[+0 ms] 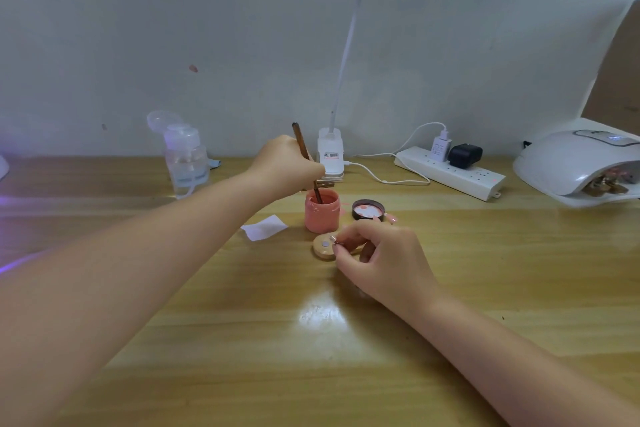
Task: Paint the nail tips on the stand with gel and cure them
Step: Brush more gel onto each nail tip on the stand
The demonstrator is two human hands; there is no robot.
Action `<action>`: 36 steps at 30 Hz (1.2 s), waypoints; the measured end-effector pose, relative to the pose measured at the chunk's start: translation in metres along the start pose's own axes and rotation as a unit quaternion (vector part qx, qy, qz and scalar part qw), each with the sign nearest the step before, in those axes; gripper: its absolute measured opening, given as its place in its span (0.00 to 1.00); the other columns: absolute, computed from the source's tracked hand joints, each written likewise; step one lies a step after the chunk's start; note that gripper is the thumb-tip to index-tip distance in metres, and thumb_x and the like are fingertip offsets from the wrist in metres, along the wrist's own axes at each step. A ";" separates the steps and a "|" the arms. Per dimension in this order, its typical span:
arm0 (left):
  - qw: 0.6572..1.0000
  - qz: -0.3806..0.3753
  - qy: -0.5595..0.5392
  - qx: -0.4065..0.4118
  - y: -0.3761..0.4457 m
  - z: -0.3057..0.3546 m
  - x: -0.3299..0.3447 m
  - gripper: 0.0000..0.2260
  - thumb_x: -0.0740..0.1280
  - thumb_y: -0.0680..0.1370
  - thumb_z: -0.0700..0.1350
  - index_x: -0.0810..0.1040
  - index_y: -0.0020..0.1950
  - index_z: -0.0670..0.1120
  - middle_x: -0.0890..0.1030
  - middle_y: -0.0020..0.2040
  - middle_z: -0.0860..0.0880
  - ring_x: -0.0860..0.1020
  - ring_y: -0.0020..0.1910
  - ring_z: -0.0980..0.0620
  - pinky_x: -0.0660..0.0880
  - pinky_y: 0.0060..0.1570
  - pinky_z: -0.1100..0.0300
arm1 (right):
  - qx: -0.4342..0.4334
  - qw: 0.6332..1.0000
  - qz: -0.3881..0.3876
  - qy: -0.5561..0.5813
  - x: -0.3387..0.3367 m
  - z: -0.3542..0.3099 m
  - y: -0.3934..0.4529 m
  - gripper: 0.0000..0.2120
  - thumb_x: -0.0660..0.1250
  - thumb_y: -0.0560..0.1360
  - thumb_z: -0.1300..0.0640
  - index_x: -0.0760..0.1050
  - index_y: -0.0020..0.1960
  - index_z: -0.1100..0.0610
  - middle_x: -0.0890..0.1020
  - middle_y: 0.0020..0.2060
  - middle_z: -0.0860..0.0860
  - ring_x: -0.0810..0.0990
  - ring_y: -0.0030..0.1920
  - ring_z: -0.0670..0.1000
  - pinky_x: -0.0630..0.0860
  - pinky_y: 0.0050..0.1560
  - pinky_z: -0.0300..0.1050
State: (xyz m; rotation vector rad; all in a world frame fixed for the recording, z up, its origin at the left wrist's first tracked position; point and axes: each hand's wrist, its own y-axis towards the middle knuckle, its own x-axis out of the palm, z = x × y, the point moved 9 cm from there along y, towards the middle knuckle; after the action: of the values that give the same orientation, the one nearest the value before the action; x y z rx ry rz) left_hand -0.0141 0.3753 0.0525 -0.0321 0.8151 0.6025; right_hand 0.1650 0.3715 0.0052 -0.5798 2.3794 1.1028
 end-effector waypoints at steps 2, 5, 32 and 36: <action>1.000 0.014 -0.018 -0.009 0.002 -0.004 -0.004 0.09 0.65 0.72 0.39 0.80 0.40 0.33 0.83 0.39 0.38 0.73 0.35 0.48 0.70 0.39 0.55 | -0.004 1.000 0.001 -0.001 -0.001 -0.001 0.000 0.04 0.74 0.68 0.61 0.83 0.39 0.53 0.81 0.32 0.41 0.75 0.28 0.45 0.74 0.38 0.42; 0.990 0.059 -0.118 -0.050 0.002 -0.017 -0.018 0.08 0.66 0.72 0.40 0.80 0.33 0.42 0.82 0.30 0.47 0.75 0.31 0.49 0.76 0.39 0.55 | -0.003 1.000 -0.002 -0.001 0.000 -0.001 0.000 0.04 0.74 0.68 0.61 0.83 0.39 0.52 0.82 0.32 0.41 0.75 0.28 0.42 0.73 0.39 0.41; 0.907 0.102 -0.377 -0.157 -0.037 -0.088 -0.026 0.07 0.67 0.76 0.38 0.80 0.39 0.42 0.80 0.26 0.50 0.74 0.26 0.54 0.75 0.28 0.66 | 0.025 0.999 0.004 0.033 -0.003 0.007 0.003 0.04 0.74 0.70 0.61 0.84 0.41 0.53 0.81 0.32 0.37 0.79 0.31 0.44 0.74 0.38 0.36; 0.901 0.096 -0.418 -0.059 -0.054 -0.073 -0.033 0.03 0.68 0.78 0.40 0.82 0.47 0.44 0.84 0.34 0.49 0.80 0.32 0.55 0.78 0.34 0.64 | 0.033 0.999 0.005 0.039 -0.003 0.009 0.002 0.05 0.74 0.70 0.61 0.84 0.41 0.52 0.80 0.30 0.36 0.78 0.31 0.43 0.72 0.37 0.34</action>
State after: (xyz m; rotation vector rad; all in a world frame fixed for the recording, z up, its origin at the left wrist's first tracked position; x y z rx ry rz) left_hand -0.0528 0.2961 0.0144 0.1911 -0.0599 0.7674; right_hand 0.1685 0.3803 0.0035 -0.5972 2.4786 1.0182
